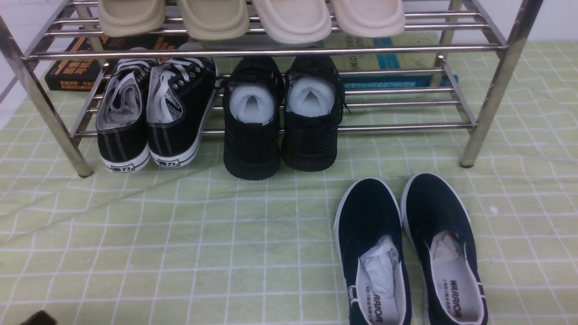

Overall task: Take the shoes off the shelf with your hand from the green coffee tablecloth.
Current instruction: 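Grasp the leftmost shoe on the bottom shelf of the shoe rack with the left gripper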

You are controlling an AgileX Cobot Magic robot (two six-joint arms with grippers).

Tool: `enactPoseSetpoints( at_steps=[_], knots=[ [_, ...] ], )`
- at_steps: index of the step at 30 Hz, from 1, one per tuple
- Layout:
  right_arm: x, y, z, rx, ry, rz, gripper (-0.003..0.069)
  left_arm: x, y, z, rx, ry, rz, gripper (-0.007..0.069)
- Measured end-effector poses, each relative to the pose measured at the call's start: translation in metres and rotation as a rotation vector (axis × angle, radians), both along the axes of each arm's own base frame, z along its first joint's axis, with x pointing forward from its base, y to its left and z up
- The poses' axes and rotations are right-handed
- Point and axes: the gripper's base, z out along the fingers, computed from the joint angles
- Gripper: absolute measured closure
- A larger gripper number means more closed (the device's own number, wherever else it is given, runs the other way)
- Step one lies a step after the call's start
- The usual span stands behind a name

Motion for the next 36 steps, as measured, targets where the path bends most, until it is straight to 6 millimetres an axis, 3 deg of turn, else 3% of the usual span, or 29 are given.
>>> enactPoseSetpoints(
  at_steps=[1,3,5,8,13,18,22,24,25,27,30,35,36],
  knots=[
    [0.000,0.000,0.000,0.000,0.000,0.000,0.0419,0.000,-0.004,0.000,-0.230,0.012,0.021,0.0383],
    [0.000,0.000,0.000,0.000,0.000,0.000,0.0419,-0.001,-0.008,0.000,-0.445,0.032,0.038,0.0383],
    [0.000,0.000,0.000,-0.001,0.000,0.000,0.0419,-0.001,-0.011,0.001,-0.565,0.041,0.048,0.0383],
    [0.000,0.000,0.000,-0.001,0.000,0.000,0.0419,-0.001,-0.010,0.001,-0.587,0.038,0.053,0.0383],
    [0.000,0.000,0.000,-0.001,0.000,0.000,0.0419,0.000,-0.009,0.002,-0.557,0.015,0.061,0.0383],
    [0.000,0.000,0.000,-0.001,0.000,0.000,0.0419,0.004,-0.001,0.014,-0.479,-0.159,0.087,0.0392],
    [0.000,0.000,0.000,-0.001,0.000,0.000,0.0419,0.003,0.001,0.026,-0.433,-0.228,0.080,0.0474],
    [0.000,0.000,0.000,-0.001,0.000,0.000,0.0419,0.001,0.000,0.042,-0.383,-0.231,0.060,0.0546],
    [0.000,0.000,0.000,-0.001,0.000,0.000,0.0419,0.002,-0.002,0.058,-0.329,-0.190,0.044,0.0595],
    [0.000,0.000,0.000,-0.001,0.000,0.000,0.0419,0.005,-0.003,0.069,-0.299,-0.127,0.034,0.0615],
    [0.000,0.000,0.000,-0.001,0.000,0.000,0.0419,0.026,-0.004,0.095,-0.181,0.145,0.008,0.0624],
    [0.000,0.000,0.000,-0.001,0.000,0.000,0.0419,0.079,-0.001,0.133,0.064,0.481,-0.085,0.0624],
    [0.000,0.000,0.000,-0.001,0.000,0.000,0.0419,0.097,0.001,0.141,0.116,0.526,-0.104,0.0624]
  ],
)
